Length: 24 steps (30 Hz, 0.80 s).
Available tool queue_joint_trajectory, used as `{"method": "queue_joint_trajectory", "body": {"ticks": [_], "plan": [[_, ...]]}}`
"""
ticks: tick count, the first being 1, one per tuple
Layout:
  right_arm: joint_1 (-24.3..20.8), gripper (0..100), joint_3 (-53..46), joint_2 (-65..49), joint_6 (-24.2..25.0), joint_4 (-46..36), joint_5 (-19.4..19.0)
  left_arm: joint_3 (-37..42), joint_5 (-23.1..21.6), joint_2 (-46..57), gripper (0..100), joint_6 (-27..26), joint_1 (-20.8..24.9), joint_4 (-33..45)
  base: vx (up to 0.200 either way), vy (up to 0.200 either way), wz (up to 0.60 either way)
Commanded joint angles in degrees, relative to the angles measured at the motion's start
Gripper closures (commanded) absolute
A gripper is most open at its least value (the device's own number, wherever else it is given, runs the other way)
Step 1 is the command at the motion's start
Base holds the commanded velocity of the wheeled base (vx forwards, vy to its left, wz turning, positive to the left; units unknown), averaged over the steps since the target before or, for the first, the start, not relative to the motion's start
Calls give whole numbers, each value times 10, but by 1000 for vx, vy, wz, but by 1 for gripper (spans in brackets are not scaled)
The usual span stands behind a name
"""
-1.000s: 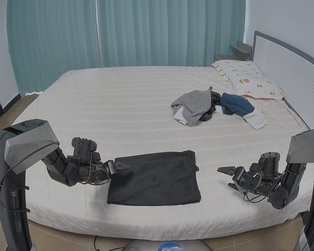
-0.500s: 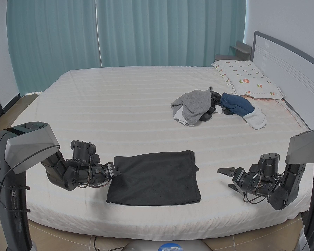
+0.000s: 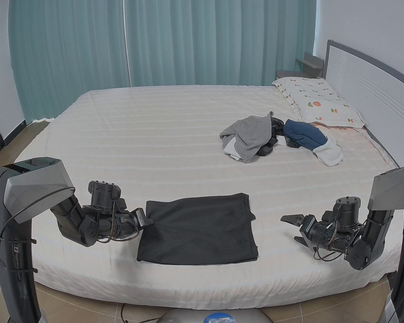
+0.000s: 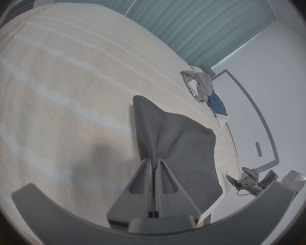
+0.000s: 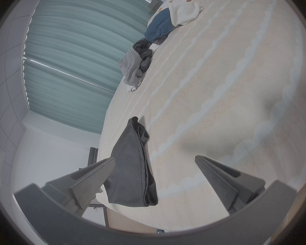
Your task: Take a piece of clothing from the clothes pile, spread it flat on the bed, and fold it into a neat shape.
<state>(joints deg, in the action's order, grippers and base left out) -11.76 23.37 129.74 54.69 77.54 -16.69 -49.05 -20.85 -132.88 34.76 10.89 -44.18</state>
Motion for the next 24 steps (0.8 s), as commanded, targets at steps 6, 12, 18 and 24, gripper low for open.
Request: {"method": "queue_joint_trajectory", "body": {"ticks": [6, 12, 18, 24], "plan": [[0, 0, 1, 3, 1, 0, 0, 1, 0, 10, 100, 14, -9, -6, 0, 33, 0], [-1, 0, 0, 3, 2, 0, 0, 3, 0, 13, 100, 27, -10, -5, 0, 200, 0], [-1, 0, -1, 4, 2, 0, -1, 12, 0, 23, 100, 29, -11, -5, 0, 200, 0], [-3, 0, -1, 4, 2, 0, -1, 16, 0, 24, 100, 30, -14, -5, 0, 200, 0]]}}
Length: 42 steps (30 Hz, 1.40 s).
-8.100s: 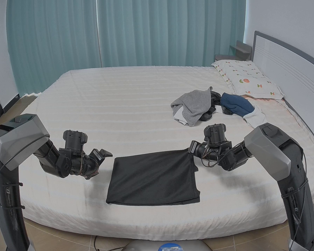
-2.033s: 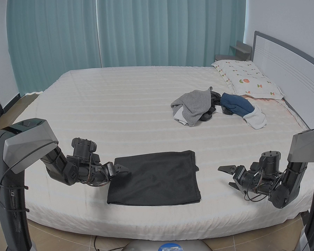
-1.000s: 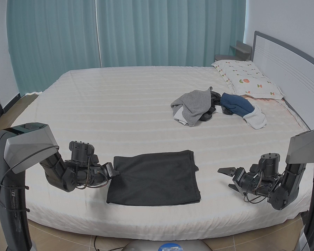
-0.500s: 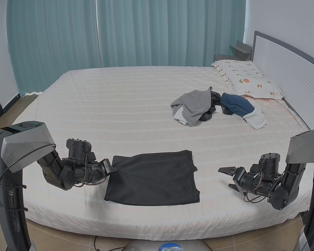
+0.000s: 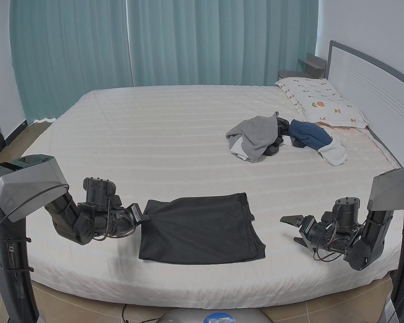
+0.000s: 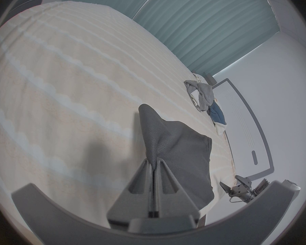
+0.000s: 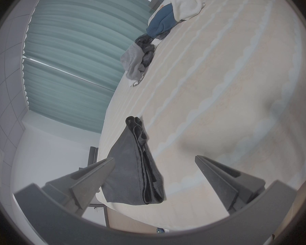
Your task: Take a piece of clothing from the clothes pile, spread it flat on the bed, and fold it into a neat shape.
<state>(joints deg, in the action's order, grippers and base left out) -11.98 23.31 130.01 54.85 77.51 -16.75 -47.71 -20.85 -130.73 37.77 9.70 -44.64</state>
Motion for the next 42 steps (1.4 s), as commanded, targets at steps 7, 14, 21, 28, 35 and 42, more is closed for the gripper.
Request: {"method": "queue_joint_trajectory", "body": {"ticks": [7, 14, 21, 28, 35, 42], "plan": [[-2, 0, -1, 4, 0, 0, 1, 10, 0, 7, 100, 0, -13, 0, 0, 171, 0], [-2, 0, -2, 4, 0, 0, 1, 16, 1, 11, 100, -1, -23, 1, 0, 0, 0], [-2, 0, -2, 5, 0, 0, 1, 16, 1, 11, 100, -1, -28, 1, 0, 0, 0], [-3, 0, -2, 9, 0, 0, 1, 21, 1, 14, 100, -1, -28, 2, 0, 0, 0], [-3, 0, -2, 9, 0, 0, 1, 22, 1, 17, 100, -1, -26, 3, 0, 0, 0], [-3, 0, -2, 9, 0, 0, 1, 34, 0, 22, 100, -1, -28, -1, 0, 114, 0]]}}
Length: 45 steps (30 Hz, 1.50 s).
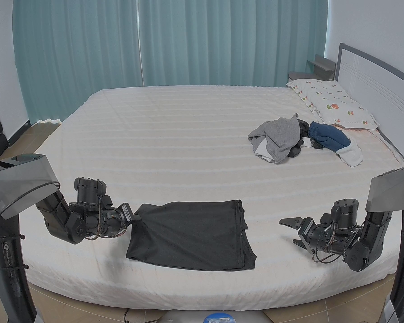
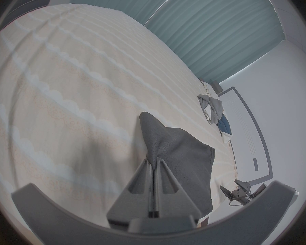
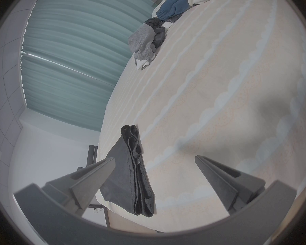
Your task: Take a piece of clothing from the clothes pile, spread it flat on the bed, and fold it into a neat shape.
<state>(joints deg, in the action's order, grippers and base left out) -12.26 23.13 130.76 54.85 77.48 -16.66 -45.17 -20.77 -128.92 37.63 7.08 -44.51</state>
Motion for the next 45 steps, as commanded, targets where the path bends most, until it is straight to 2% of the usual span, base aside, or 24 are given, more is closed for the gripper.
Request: {"method": "queue_joint_trajectory", "body": {"ticks": [1, 17, 22, 29, 38, 45], "plan": [[0, 0, 0, 1, 0, 0, 0, 9, -1, 4, 100, 1, -1, -2, 0, 200, 0], [0, 0, 0, 1, 0, 0, 0, 15, 0, 9, 100, 0, -2, 2, 0, 200, 0], [0, 0, 0, 1, 0, 1, 0, 16, 18, 12, 100, -2, -1, 3, 0, 200, 0], [0, 0, -1, 1, 0, 1, 1, 16, 20, 12, 100, -1, -1, 5, 0, 200, 0], [0, 0, 0, 1, 0, 1, 1, 17, 21, 24, 100, -2, 4, 30, 0, 200, 0], [0, 0, 0, 1, -1, 1, 1, 22, 20, 18, 100, -3, 8, 31, 0, 0, 0]]}}
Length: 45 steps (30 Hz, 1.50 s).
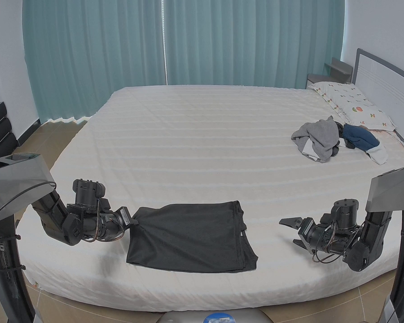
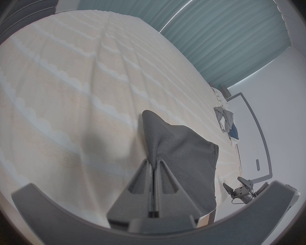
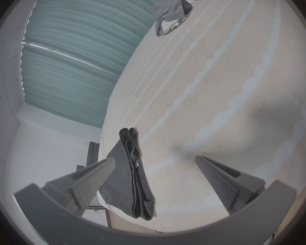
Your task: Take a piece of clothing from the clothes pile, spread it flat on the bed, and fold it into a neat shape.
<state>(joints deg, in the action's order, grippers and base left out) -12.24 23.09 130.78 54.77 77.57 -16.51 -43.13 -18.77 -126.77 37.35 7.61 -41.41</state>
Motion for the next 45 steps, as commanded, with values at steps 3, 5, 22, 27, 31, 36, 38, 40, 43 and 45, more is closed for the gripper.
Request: {"method": "queue_joint_trajectory", "body": {"ticks": [3, 5, 22, 27, 31, 36, 38, 40, 43, 45], "plan": [[0, 0, 0, 1, 0, 0, 0, 13, 0, -3, 100, 0, 11, -1, 0, 0, 0], [0, 0, -1, 1, 0, 0, 0, 14, 0, -3, 0, 0, 13, -1, 0, 0, 0], [-37, 0, -49, -23, -43, 13, 7, 40, 1, 55, 0, 14, -13, -2, 0, 0, 0], [-43, 0, -100, -98, -122, 20, 56, 71, 12, 151, 0, 36, -35, -1, 0, 0, 0], [-42, 0, -147, -183, -208, 21, 115, 100, 37, 261, 0, 32, -40, -1, 0, 0, 0], [-36, 0, -206, -359, -296, 14, 146, 128, 116, 405, 0, 25, -39, 3, 0, 0, 0], [-31, 0, -214, -395, -310, 11, 146, 132, 132, 434, 0, 18, -39, 11, 0, 0, 0], [-12, 0, -231, -479, -360, -15, 148, 141, 175, 518, 0, -22, -40, 53, 0, 0, 0], [22, 0, -231, -570, -393, -74, 155, 147, 194, 609, 0, -49, -39, 90, 0, 0, 0], [37, 0, -231, -646, -412, -128, 150, 145, 197, 679, 0, -63, -39, 129, 0, 0, 0]]}}
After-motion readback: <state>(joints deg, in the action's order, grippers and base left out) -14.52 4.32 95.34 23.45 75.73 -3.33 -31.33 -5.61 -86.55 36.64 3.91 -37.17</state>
